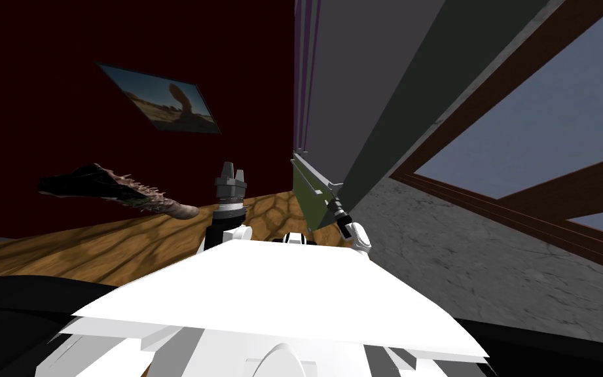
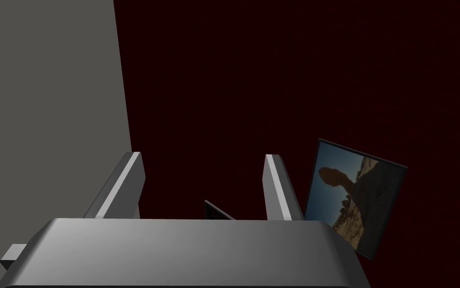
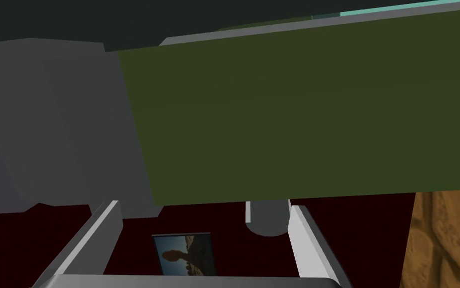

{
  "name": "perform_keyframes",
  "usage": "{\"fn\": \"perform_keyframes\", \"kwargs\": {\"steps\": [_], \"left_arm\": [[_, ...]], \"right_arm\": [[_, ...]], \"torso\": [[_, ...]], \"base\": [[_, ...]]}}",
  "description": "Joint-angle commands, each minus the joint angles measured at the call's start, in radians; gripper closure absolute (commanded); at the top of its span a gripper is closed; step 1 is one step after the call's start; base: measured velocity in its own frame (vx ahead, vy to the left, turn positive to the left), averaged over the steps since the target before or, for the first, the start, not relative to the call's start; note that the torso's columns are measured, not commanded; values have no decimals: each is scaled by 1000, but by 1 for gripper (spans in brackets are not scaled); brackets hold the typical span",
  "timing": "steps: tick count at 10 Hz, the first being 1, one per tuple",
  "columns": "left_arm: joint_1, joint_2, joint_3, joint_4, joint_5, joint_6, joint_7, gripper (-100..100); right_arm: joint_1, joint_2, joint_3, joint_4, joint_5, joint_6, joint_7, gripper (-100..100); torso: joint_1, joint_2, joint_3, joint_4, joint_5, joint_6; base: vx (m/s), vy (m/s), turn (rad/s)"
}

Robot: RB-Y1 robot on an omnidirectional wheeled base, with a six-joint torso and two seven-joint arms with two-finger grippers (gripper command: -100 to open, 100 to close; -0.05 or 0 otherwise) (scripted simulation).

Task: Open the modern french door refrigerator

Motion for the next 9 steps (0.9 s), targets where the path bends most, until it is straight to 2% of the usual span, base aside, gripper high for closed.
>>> {"fn": "perform_keyframes", "kwargs": {"steps": [1,4,9], "left_arm": [[0,0,0,0,0,0,0,0],[0,0,0,0,0,0,0,0],[0,0,0,0,0,0,0,0]], "right_arm": [[-3,18,-7,28,23,-12,60,-100],[-14,53,-14,63,52,-31,124,-100],[-31,186,-26,116,90,-62,219,-100]], "torso": [[-1,-4,-2,-2,-2,-1],[-2,-8,-4,-5,-2,-2],[2,-21,-12,-11,-4,-10]], "base": [[14,-18,7],[9,-25,10],[17,-40,9]]}}
